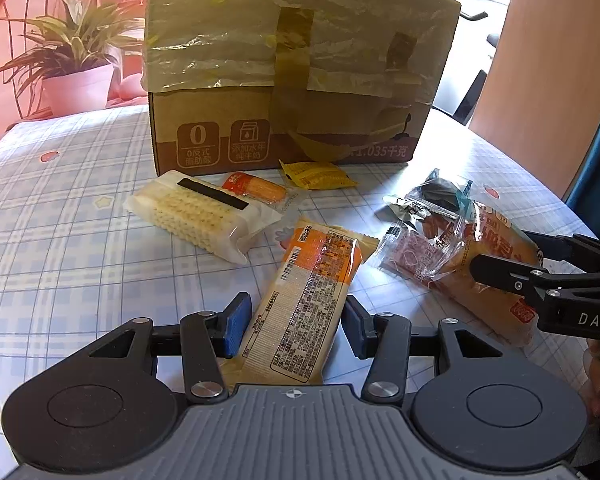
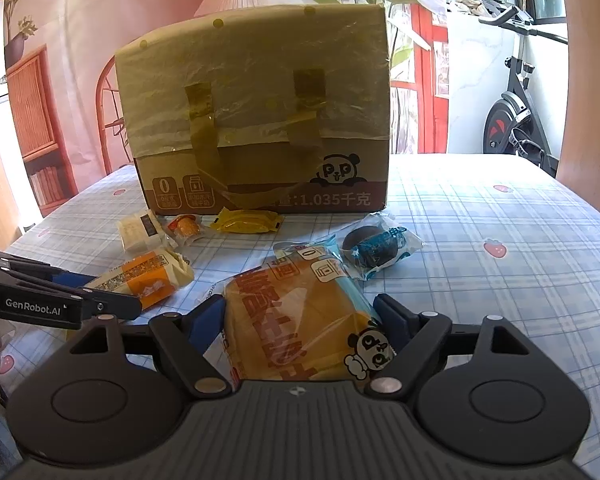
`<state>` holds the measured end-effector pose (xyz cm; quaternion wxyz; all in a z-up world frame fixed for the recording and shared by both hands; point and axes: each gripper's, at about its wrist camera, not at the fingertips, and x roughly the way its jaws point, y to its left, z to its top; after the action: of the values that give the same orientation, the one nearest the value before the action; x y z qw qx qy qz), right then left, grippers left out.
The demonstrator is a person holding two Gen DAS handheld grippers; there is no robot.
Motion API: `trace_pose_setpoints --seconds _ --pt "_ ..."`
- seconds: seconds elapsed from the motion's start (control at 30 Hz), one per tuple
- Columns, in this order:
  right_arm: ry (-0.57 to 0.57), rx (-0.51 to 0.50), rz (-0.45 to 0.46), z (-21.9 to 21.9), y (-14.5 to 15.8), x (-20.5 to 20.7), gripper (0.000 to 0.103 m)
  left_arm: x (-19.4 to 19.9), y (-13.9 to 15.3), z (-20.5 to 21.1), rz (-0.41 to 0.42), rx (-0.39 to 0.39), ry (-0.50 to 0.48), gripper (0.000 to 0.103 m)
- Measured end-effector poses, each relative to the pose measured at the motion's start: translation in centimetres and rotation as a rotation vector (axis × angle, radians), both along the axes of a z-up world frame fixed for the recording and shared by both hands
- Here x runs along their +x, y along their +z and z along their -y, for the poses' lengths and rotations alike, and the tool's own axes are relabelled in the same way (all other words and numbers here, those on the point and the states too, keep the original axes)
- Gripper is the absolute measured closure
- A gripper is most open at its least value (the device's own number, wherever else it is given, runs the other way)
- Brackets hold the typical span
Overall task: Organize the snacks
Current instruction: 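Grasp the wrapped bread bar with the left tool while the right tool holds the loaf, then lift both held snacks over the box and open both tools to drop them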
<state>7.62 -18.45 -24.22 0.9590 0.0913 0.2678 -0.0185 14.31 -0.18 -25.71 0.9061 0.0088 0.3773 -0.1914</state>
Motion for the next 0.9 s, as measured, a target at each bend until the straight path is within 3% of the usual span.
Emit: trace_pose_setpoints --seconds 0.27,0.53,0.9 --pt "0.007 0.019 0.02 0.3 0.2 -0.3 0.023 -0.5 0.2 -0.5 0.004 -0.033 0.001 0.054" --pt "0.01 0.054 0.058 0.9 1.7 -0.3 0.023 -1.1 2.6 -0.8 0.075 -0.07 -0.011 0.054" --pt "0.016 0.095 0.181 2.8 7.9 1.7 0.023 1.0 11.1 -2.5 0.23 -0.14 0.005 0.054"
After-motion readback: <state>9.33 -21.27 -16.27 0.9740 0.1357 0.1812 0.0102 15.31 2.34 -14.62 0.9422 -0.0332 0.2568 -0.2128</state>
